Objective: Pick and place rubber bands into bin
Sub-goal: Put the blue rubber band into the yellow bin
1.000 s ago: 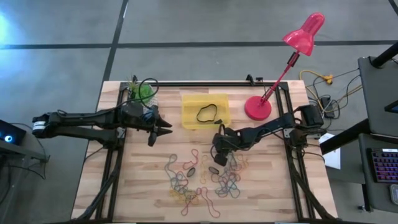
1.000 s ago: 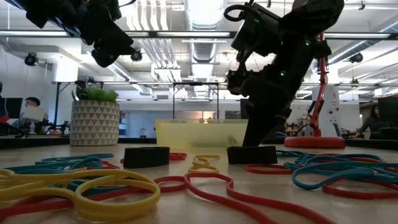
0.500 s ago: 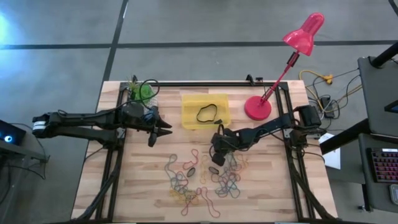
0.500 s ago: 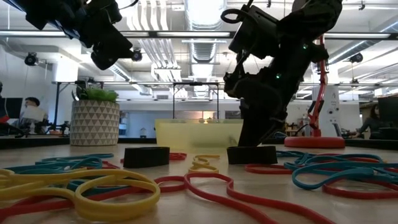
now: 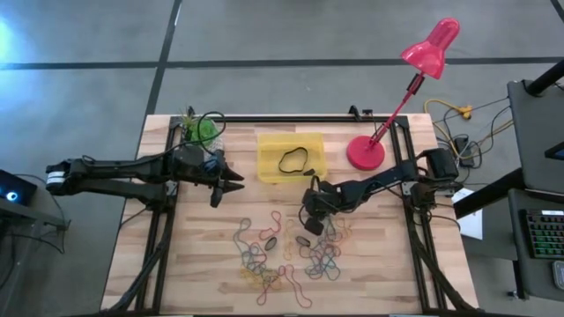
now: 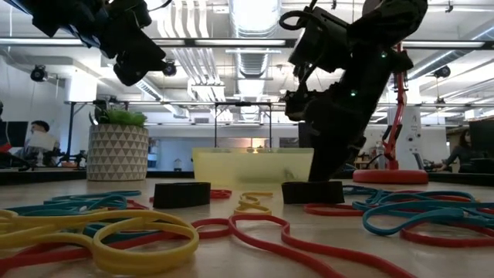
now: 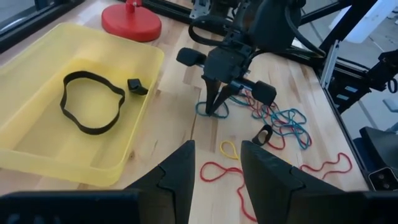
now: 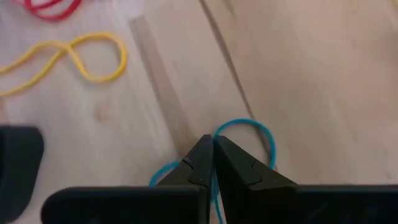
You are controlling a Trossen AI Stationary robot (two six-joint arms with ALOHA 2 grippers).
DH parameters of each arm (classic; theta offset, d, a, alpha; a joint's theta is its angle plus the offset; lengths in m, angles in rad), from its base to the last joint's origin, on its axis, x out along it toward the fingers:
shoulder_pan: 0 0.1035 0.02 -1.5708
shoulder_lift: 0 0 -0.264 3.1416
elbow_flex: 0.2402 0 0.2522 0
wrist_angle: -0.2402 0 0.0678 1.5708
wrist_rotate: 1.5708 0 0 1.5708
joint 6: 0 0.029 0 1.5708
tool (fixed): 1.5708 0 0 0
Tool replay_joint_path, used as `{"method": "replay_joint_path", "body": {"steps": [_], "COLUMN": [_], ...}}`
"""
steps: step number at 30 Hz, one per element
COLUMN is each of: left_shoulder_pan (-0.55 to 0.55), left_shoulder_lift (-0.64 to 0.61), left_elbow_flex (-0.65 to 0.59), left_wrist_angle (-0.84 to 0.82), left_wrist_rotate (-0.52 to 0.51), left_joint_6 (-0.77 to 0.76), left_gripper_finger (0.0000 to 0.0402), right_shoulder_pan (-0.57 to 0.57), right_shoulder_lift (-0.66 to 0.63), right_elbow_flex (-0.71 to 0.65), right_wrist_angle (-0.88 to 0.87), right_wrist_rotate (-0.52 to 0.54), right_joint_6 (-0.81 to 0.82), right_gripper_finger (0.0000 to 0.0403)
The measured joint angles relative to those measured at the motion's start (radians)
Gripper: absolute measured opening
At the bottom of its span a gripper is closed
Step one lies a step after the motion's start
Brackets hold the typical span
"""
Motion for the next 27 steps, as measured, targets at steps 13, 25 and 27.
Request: {"method": "replay_joint_path", "body": {"steps": [13,25,27], "left_shoulder_pan": [0.001,0.001,0.001], "left_shoulder_lift": [0.000,0.000,0.000], "left_elbow_flex": [0.000,0.000,0.000], "left_wrist_angle": [0.033,0.038,0.039], "left_wrist_rotate": [-0.004,-0.021,-0.021], "left_joint_6": [0.003,0.001,0.000], "left_gripper_finger": [0.0114,0.0114,0.0114], "right_shoulder_pan": [-0.003,-0.039,-0.058], "right_shoulder_lift": [-0.198,-0.374,-0.392], "right_elbow_flex": [0.002,0.004,0.004], "right_wrist_angle": [-0.014,0.060,0.085], "right_wrist_rotate": [0.051,0.187,0.202], "right_joint_6": [-0.041,-0.151,-0.186], "right_gripper_finger": [0.0008,0.0008,0.0008]}}
